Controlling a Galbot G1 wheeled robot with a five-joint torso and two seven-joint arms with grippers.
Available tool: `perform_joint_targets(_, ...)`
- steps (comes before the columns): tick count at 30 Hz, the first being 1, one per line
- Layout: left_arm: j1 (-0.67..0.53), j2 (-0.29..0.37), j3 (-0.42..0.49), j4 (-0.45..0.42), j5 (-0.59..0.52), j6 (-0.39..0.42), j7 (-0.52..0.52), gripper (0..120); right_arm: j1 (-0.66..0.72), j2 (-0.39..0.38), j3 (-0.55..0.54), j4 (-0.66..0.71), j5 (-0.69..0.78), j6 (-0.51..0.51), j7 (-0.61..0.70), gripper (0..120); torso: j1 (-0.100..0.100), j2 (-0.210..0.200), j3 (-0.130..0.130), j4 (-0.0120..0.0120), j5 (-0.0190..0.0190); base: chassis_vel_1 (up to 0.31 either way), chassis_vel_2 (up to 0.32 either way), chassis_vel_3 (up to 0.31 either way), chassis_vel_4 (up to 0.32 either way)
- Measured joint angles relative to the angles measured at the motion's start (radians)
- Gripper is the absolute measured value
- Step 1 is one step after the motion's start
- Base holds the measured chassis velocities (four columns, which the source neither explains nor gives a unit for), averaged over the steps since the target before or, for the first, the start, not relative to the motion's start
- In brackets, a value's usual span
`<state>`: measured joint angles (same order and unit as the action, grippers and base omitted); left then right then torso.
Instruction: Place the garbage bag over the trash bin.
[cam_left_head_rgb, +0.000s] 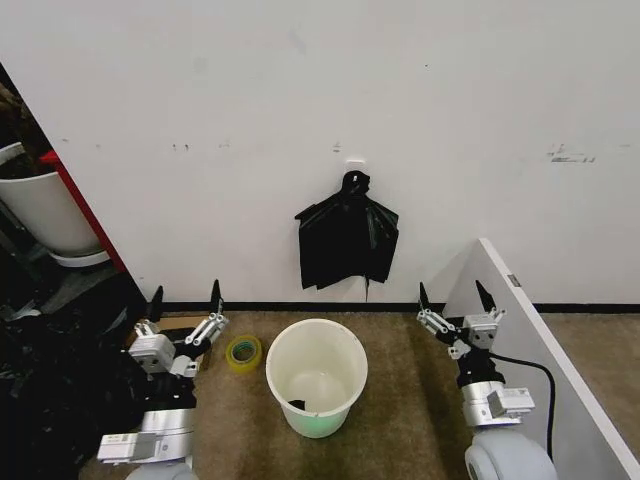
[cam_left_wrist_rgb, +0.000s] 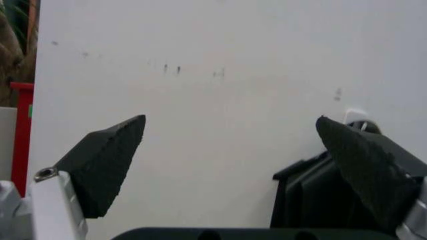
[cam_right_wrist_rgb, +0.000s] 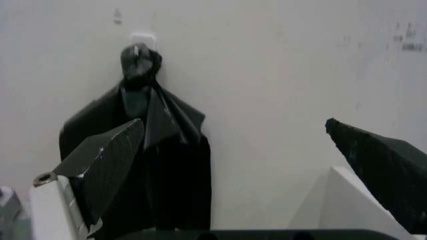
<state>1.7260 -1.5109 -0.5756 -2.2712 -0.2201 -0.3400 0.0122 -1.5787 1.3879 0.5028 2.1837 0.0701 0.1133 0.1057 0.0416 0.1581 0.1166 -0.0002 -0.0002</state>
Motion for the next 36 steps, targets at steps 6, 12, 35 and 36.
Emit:
perform_joint_targets(6, 0.006, 0.000, 0.004, 0.016, 0.014, 0.040, -0.021, 100, 0.011, -0.008, -0.008, 0.001, 0.007, -0.002, -0.014, 100, 0.000, 0.000, 0.000, 0.0000, 0.0001, 0.000, 0.000, 0.000, 0.000)
perform_joint_targets(12, -0.013, 0.092, -0.017, 0.020, -0.155, 0.085, -0.080, 100, 0.051, -0.062, -0.016, -0.036, 0.077, 0.032, -0.047, 100, 0.000, 0.000, 0.000, 0.0001, 0.0003, 0.000, 0.000, 0.000, 0.000)
perform_joint_targets(35, 0.084, 0.019, 0.006, -0.068, -0.065, 0.078, -0.085, 100, 0.324, -0.101, -0.220, -0.083, 0.655, -0.137, -0.031, 100, 0.000, 0.000, 0.000, 0.0001, 0.0000, 0.000, 0.000, 0.000, 0.000)
perform_joint_targets(36, 0.102, 0.018, 0.001, -0.080, -0.057, 0.070, -0.087, 100, 0.362, -0.089, -0.235, -0.092, 0.718, -0.154, -0.030, 100, 0.000, 0.000, 0.000, 0.0002, 0.0001, 0.000, 0.000, 0.000, 0.000)
